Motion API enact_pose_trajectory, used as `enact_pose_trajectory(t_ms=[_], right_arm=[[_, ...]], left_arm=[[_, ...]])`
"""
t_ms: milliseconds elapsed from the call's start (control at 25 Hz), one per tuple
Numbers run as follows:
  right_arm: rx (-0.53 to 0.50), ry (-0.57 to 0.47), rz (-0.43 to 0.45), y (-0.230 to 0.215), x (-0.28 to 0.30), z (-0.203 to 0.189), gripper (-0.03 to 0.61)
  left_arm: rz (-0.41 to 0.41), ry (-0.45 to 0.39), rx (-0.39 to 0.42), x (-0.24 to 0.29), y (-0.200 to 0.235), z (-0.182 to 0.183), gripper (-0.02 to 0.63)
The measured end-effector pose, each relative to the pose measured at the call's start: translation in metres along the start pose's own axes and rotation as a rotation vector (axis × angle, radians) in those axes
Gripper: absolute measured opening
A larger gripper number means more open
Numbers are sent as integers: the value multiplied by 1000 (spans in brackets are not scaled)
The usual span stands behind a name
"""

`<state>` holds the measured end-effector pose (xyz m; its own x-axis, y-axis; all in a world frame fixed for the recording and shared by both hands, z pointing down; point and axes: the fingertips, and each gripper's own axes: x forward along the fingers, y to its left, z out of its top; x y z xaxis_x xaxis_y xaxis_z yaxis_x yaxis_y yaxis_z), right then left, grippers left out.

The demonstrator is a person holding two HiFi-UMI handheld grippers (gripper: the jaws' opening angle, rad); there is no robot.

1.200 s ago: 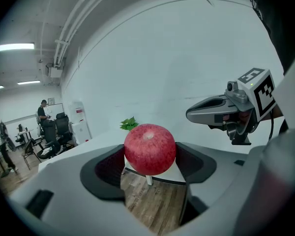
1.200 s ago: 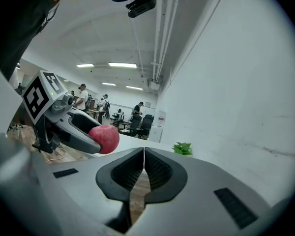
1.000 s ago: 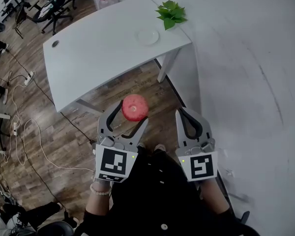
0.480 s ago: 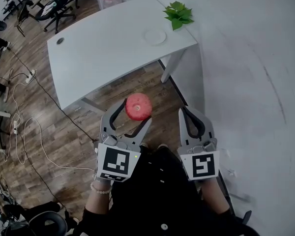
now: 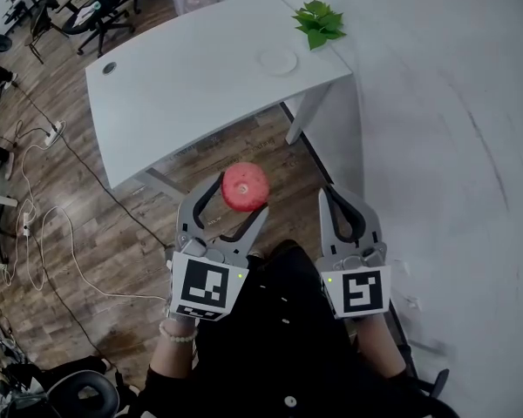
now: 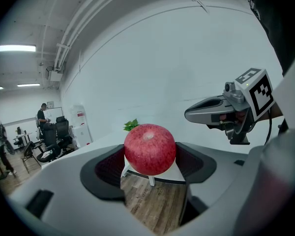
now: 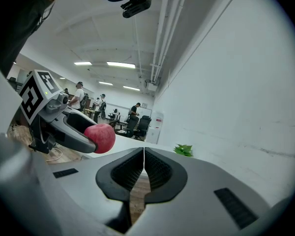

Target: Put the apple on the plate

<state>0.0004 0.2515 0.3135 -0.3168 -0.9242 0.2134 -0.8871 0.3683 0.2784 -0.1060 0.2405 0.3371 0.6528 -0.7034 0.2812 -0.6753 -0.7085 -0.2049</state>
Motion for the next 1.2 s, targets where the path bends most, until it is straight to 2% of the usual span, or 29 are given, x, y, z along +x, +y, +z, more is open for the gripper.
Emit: enact_pose_trajectory(t_ms=[520, 1200], right_arm=[[-17, -18, 15, 9, 5, 6, 43], [-18, -17, 39, -13, 54, 5, 43]], left_arm=[[16, -8, 6, -7, 5, -2, 334], [25, -9, 11, 35, 36, 4, 334]])
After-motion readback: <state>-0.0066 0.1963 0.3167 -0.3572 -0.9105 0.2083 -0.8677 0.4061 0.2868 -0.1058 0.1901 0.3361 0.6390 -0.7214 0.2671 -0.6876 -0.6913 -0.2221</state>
